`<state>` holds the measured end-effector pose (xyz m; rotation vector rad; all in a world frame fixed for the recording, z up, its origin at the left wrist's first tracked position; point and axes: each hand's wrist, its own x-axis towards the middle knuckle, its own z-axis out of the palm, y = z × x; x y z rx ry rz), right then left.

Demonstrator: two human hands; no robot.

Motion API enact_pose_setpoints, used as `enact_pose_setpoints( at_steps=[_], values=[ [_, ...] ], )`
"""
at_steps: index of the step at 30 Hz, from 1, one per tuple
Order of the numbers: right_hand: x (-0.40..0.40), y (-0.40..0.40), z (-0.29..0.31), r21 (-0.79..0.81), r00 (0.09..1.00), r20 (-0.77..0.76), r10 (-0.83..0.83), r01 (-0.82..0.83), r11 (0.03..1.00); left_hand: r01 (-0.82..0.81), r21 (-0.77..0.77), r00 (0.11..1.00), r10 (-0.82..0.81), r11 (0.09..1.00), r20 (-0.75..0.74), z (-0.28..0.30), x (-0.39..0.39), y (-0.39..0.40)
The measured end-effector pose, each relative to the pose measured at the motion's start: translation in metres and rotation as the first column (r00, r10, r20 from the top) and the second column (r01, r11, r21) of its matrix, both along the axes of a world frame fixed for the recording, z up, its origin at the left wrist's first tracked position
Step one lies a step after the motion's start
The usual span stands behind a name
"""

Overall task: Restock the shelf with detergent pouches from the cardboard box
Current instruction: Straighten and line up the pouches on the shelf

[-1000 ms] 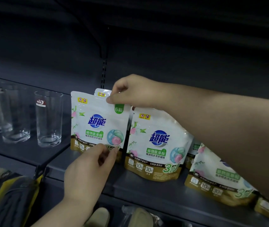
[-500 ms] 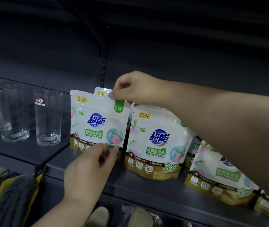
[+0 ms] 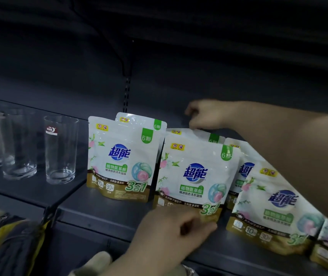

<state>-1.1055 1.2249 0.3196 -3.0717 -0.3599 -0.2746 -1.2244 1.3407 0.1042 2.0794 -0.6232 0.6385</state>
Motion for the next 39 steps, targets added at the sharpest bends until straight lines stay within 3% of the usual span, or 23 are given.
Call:
enact_pose_setpoints(
  at_steps=[3,8,17,39],
  values=[
    [0.006,-0.008,-0.013,-0.124,0.996,-0.088,-0.016,0.005,0.992,0.064,-0.063,0.978,-0.075,0.996,-0.194,-0.001,0.000,-0.001],
    [0.011,-0.012,-0.021,-0.059,0.997,-0.064,0.046,-0.050,0.997,0.087,-0.071,0.955,-0.104,0.994,-0.278,0.002,-0.001,0.000],
    [0.016,-0.013,-0.032,0.119,0.997,-0.037,0.066,-0.061,0.991,0.010,0.008,0.953,-0.007,1.000,-0.304,0.010,-0.001,-0.004],
    [0.008,-0.018,-0.023,0.053,0.995,-0.089,0.052,-0.047,0.998,-0.029,-0.090,0.942,-0.003,0.996,-0.335,0.000,0.006,-0.007]
  ],
)
